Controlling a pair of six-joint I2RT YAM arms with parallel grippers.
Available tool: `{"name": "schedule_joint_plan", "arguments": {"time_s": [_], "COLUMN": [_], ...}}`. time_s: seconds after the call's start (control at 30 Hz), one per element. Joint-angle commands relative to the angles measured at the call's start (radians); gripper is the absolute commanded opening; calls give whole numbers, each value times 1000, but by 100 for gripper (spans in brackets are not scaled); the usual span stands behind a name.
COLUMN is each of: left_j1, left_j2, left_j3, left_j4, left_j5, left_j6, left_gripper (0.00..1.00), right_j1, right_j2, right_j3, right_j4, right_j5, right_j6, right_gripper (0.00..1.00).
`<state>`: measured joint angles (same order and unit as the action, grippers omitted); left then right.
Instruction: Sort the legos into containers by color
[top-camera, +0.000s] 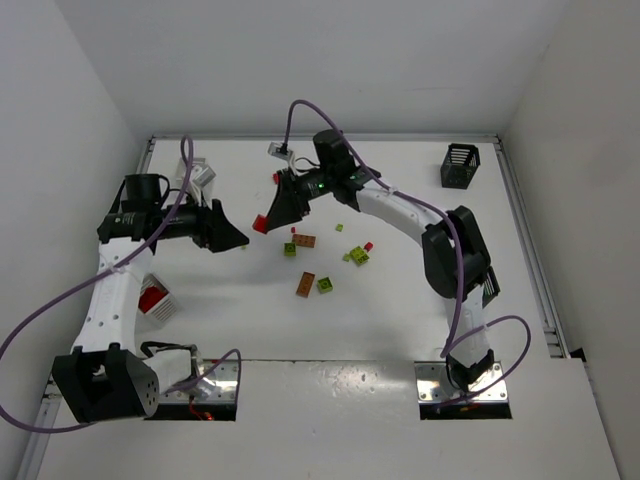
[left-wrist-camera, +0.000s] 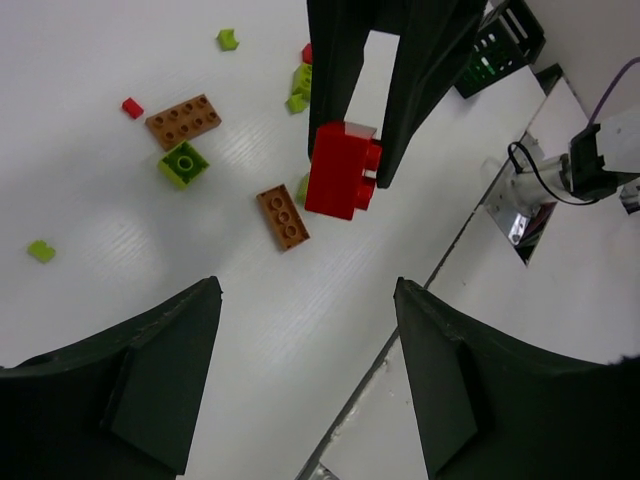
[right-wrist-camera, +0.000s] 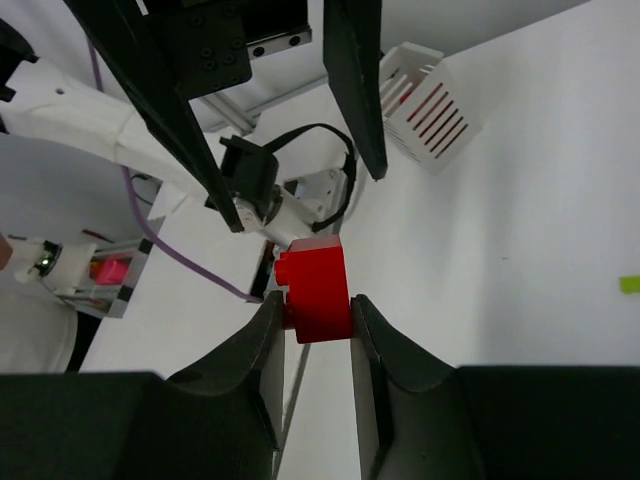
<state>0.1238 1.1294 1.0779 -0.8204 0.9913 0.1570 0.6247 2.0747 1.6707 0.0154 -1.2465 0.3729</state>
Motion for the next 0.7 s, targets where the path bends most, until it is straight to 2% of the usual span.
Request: {"name": "schedule_joint_plan", "arguments": {"time_s": [0.0,0.47,0.67], "left_j1": [-9,-9,-9], "left_j2": [1,30,40], "left_j3": [50,68,68], "left_j4": [33,33,33], "left_j5": [82,153,176], "left_j6": [10,10,19], "left_gripper": [75,72,58], "right_j1": [10,49,67], "right_j2": [-13,-13,-4], "right_j3": [23,32,41], "right_j4": [74,116,116], "right_j5": [-64,-73,-82], "right_j6": [53,84,84], "right_gripper": [0,0,0]}}
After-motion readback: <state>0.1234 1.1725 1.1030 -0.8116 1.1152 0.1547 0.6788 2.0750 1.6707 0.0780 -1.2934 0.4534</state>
